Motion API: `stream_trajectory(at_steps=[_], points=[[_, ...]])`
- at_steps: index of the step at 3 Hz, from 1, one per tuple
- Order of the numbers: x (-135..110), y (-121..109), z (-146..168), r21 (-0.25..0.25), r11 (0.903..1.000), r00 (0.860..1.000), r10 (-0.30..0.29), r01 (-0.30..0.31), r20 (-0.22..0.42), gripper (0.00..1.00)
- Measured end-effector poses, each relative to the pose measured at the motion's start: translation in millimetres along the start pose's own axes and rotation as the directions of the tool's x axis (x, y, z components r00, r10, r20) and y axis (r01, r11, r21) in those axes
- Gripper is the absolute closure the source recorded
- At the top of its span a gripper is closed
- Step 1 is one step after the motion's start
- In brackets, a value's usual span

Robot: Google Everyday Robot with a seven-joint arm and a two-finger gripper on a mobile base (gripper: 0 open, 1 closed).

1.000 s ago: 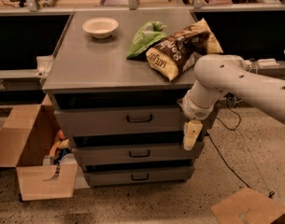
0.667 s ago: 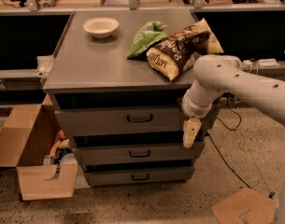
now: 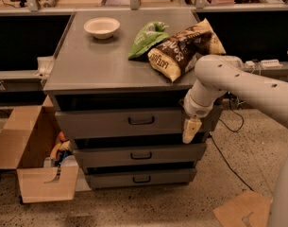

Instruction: Open top drawer

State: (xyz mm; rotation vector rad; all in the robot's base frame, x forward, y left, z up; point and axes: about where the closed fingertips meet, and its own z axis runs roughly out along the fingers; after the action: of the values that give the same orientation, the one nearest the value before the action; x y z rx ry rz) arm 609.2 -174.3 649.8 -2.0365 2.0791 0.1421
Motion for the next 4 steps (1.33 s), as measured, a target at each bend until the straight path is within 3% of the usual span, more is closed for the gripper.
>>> stream_trajectory(at_steps=[2, 3, 4], points=[[6, 44, -24, -0.002, 0.9998, 0.999, 0.02, -0.02, 0.036, 0.66], [6, 47, -24, -0.002, 0.9998, 0.999, 0.02, -0.02, 0.036, 0.88], [1, 65, -31, -0.014, 0.9999, 0.998, 0.006, -0.006, 0.059, 1.0]])
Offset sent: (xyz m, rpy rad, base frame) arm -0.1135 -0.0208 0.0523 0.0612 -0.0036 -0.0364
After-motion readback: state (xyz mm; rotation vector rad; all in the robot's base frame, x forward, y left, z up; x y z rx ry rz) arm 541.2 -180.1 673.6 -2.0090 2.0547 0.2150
